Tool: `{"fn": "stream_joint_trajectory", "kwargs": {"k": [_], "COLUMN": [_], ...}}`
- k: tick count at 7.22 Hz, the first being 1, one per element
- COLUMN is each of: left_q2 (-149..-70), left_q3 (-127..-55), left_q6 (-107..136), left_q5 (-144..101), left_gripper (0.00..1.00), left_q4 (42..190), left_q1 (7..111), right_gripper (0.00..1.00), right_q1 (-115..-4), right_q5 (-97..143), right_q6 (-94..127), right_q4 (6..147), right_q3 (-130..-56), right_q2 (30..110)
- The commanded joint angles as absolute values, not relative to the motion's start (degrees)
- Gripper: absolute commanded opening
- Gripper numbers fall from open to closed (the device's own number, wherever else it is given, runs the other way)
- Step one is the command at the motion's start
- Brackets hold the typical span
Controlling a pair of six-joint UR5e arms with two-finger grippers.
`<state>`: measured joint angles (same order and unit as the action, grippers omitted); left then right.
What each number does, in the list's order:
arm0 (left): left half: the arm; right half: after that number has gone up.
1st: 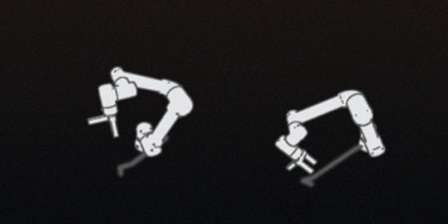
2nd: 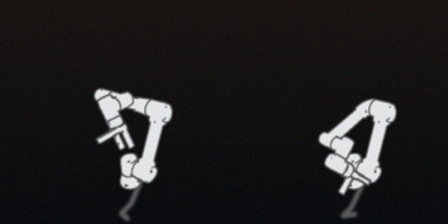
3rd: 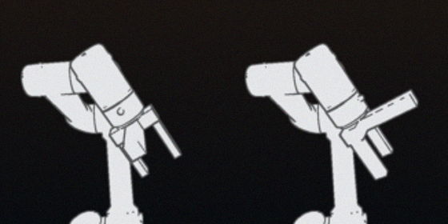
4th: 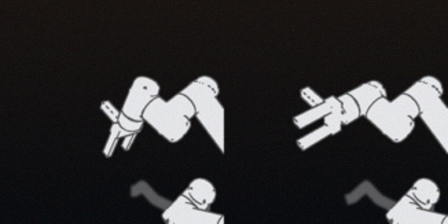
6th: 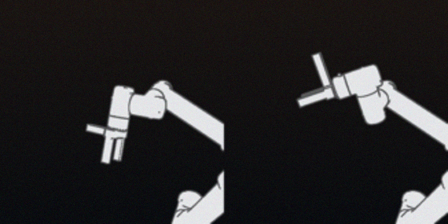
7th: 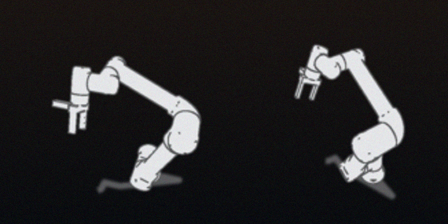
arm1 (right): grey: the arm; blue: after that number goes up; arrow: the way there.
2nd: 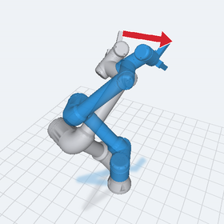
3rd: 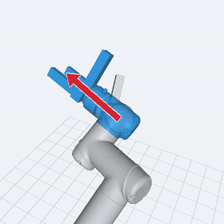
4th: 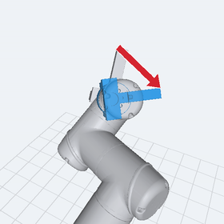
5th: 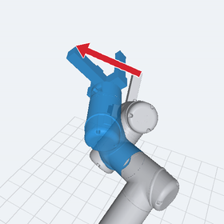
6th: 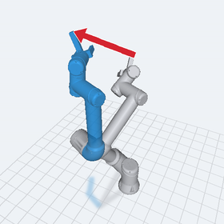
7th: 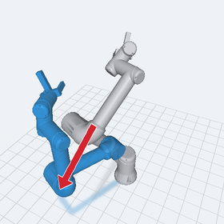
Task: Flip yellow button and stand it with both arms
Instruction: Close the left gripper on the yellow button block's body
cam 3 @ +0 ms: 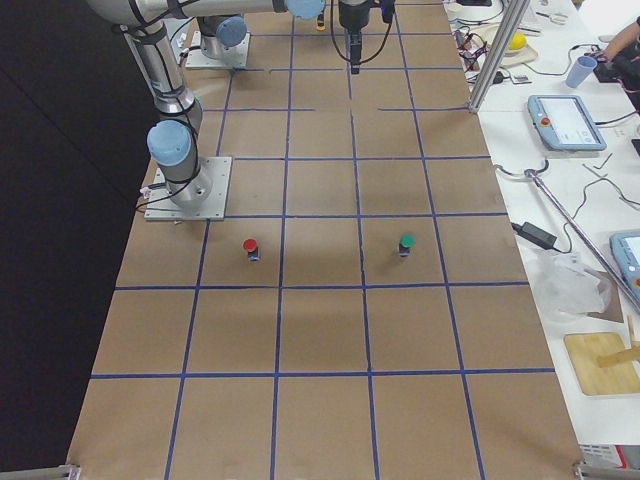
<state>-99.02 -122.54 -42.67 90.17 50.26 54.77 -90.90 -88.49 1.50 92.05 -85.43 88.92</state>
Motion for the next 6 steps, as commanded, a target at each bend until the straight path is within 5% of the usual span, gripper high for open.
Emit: {"fn": "stream_joint_trajectory", "kwargs": {"k": [1,2,4,6], "left_q2": [-99.1,-99.1,-98.3,-98.2], "left_q3": [-124.5,-124.6,-124.5,-124.0], "left_q6": [-42.5,-42.6,-42.7,-42.8], "left_q5": [90.3,90.4,91.6,91.0], "left_gripper": [0.83,0.72,0.31,0.28], "left_q4": [46.6,46.6,46.4,46.6], "left_q1": [54.8,54.8,54.8,54.8], "right_gripper": [1.0,1.0,1.0,1.0], "right_q1": [-90.9,-90.9,-90.7,-90.7], "right_q5": [-88.3,-88.5,-88.7,-88.6], "right_q6": [1.5,1.5,1.5,1.5], "right_q4": [92.1,92.0,91.8,91.8], "right_q3": [-85.4,-85.4,-85.4,-85.4], "right_q2": [88.9,88.9,88.9,88.9]}}
